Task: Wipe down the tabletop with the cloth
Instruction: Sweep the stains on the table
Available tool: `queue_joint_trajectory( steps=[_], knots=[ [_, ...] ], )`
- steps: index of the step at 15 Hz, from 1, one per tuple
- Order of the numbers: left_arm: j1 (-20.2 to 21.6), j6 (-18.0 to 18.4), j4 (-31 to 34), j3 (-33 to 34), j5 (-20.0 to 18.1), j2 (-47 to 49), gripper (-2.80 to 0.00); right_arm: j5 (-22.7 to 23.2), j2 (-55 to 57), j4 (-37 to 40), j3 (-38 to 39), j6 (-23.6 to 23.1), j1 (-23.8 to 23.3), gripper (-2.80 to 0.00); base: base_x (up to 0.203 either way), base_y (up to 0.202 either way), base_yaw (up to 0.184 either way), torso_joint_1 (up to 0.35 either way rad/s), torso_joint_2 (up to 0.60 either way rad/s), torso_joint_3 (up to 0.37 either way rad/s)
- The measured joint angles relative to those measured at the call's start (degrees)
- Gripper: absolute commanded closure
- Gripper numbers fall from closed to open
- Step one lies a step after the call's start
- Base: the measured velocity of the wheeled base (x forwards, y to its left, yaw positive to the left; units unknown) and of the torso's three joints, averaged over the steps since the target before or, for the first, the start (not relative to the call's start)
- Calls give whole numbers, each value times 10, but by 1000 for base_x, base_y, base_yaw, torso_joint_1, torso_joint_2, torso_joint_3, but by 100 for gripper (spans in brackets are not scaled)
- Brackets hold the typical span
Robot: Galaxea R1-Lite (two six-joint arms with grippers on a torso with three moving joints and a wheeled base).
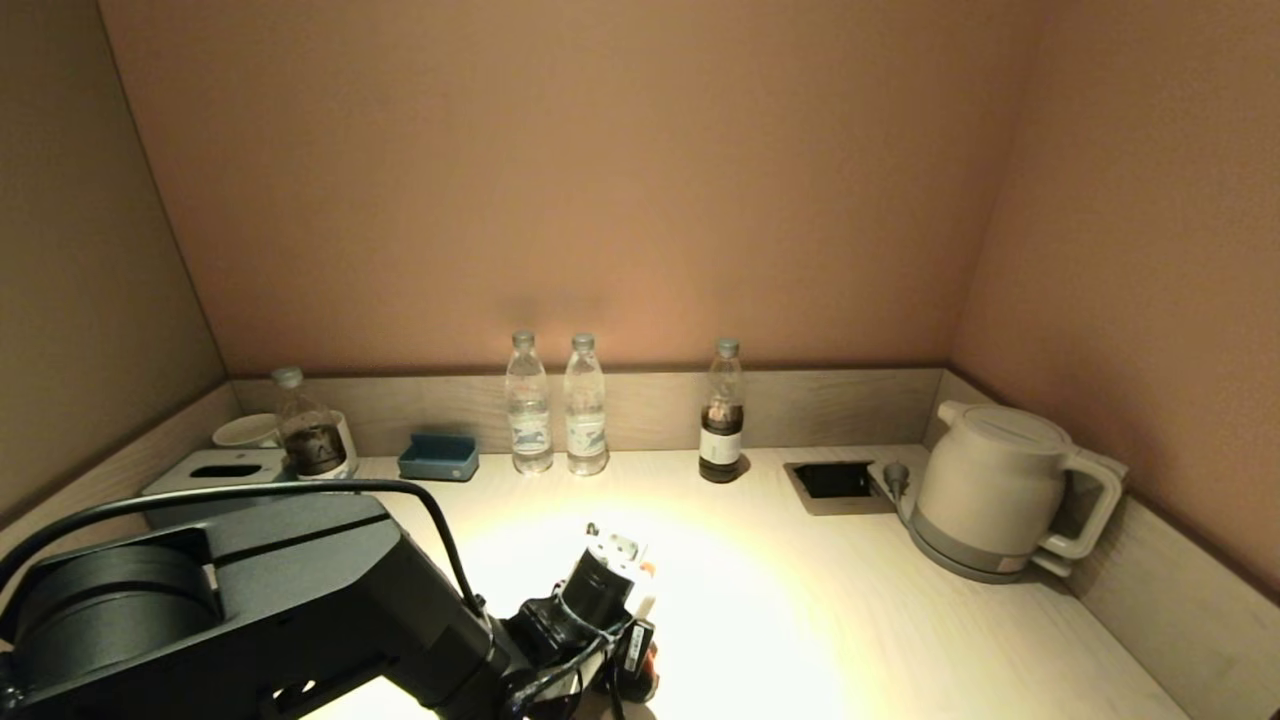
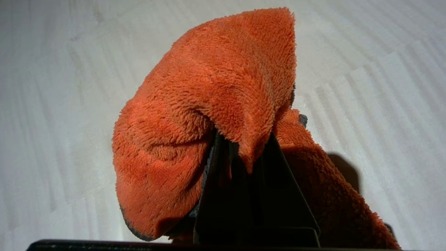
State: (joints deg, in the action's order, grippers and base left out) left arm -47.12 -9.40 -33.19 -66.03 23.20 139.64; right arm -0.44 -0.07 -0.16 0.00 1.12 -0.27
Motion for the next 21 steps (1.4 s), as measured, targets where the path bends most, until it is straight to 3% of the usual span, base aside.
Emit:
queue_joint_trajectory(
  steps=[5,15,21],
  knots=[
    [90,7,125,-171,-1,55,0,0,0,0,0,0,0,0,0,0,0,0,0,0],
    [237,-5,260,-328,-4,105,0,0,0,0,0,0,0,0,0,0,0,0,0,0],
    [244,-7,271,-378,-10,118,0,0,0,0,0,0,0,0,0,0,0,0,0,0]
  ],
)
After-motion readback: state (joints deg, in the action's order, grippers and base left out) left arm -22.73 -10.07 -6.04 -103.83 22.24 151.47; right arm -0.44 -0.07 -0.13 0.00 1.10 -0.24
